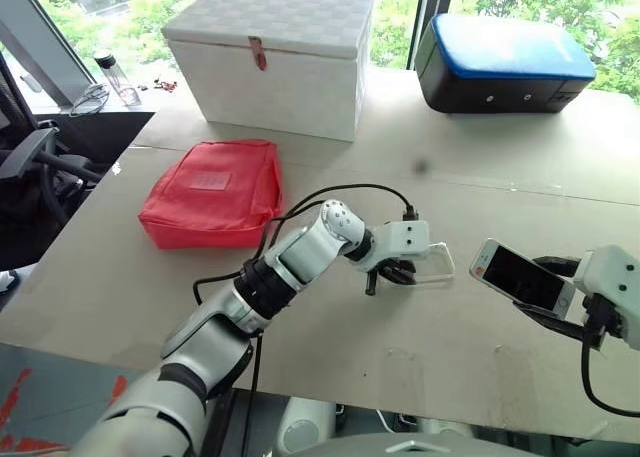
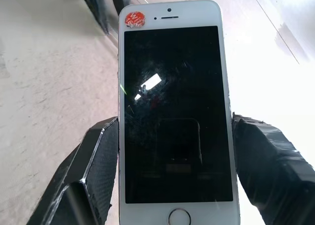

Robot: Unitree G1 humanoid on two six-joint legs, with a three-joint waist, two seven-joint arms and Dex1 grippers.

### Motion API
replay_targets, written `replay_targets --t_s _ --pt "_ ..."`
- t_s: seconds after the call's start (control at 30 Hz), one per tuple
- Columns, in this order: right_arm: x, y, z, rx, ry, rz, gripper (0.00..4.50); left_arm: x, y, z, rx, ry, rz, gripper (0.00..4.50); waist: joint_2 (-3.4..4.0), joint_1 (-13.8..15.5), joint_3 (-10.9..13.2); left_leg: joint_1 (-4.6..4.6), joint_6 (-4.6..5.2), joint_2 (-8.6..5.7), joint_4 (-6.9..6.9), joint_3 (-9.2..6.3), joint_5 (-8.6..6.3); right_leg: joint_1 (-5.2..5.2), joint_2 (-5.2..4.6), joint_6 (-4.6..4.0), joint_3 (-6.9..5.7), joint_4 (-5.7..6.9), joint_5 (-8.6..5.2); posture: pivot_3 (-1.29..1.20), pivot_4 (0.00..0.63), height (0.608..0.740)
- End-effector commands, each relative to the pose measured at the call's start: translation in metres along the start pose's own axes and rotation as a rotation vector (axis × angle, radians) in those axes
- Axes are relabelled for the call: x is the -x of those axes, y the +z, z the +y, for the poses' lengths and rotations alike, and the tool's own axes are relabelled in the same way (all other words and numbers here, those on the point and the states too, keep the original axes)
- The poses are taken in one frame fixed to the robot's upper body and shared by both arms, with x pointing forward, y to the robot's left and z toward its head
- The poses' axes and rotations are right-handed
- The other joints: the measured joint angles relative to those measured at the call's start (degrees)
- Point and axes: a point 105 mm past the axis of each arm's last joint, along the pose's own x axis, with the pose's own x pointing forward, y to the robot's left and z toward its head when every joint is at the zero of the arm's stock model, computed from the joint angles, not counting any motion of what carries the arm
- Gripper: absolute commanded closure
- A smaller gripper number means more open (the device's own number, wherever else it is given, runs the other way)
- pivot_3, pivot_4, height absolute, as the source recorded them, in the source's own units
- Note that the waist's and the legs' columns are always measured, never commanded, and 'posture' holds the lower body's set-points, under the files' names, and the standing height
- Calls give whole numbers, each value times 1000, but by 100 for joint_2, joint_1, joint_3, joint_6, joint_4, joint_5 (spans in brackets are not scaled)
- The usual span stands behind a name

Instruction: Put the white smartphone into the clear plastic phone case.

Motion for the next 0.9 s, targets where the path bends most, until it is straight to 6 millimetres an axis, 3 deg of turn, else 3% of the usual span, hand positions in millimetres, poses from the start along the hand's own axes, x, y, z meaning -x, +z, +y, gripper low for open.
replay_targets --t_s 0.03,0.23,0.43,0.77,0.9 --pt "3 7 -2 32 -17 -3 1570 -7 -10 -5 -6 -18 26 4500 0 -1 -1 0 -8 0 0 0 -4 0 0 0 1 0 0 0 150 740" --pt "7 5 0 29 -27 12 1570 -5 -6 8 -72 -59 -10 4500 1 31 -1 0 -19 0 0 -2 -11 0 1 0 -2 0 0 0 150 740" --pt "12 5 -3 41 -46 26 1570 -17 9 30 -142 -52 -20 4500 -1 92 0 -4 -19 -1 12 0 -12 1 1 4 -3 0 3 0 150 740" --pt "2 17 -7 67 -17 4 1570 -23 25 25 -227 -110 -133 4500 -2 79 1 -8 9 -1 13 2 -2 0 2 6 -2 0 4 0 150 740" --pt "-8 11 -13 76 9 57 1571 -13 35 30 -214 -50 -203 3320 -6 63 3 -10 10 -1 12 2 -3 -1 1 6 -2 0 4 0 150 740"
